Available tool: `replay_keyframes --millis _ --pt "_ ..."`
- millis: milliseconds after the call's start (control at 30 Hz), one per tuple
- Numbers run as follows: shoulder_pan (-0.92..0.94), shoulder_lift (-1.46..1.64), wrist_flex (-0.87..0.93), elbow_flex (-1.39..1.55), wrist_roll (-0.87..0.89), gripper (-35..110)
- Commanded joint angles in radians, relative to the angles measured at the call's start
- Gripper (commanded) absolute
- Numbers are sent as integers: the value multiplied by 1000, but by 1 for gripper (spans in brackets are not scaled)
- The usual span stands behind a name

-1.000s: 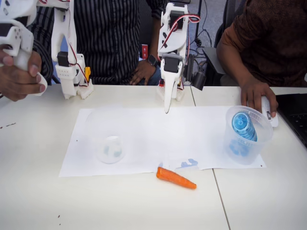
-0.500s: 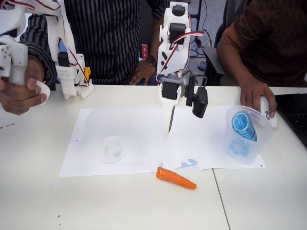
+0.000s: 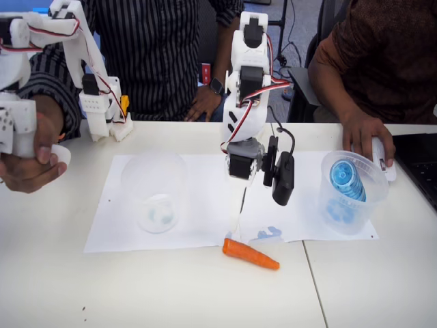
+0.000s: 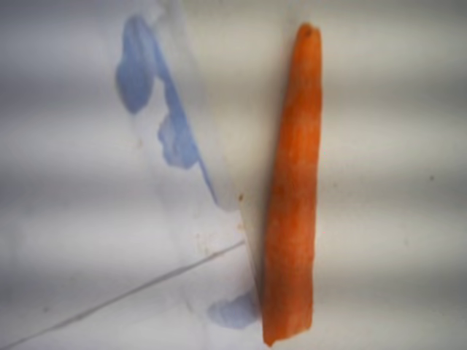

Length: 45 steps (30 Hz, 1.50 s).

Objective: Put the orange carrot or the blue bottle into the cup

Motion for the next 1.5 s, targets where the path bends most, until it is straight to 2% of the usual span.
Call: replay_keyframes --millis 0,200,400,1467 --pt "5 28 -6 -106 37 31" --pt "5 9 -9 -107 37 31" --pt "14 -55 -84 -107 37 31" --pt "9 -143 -103 -107 31 31"
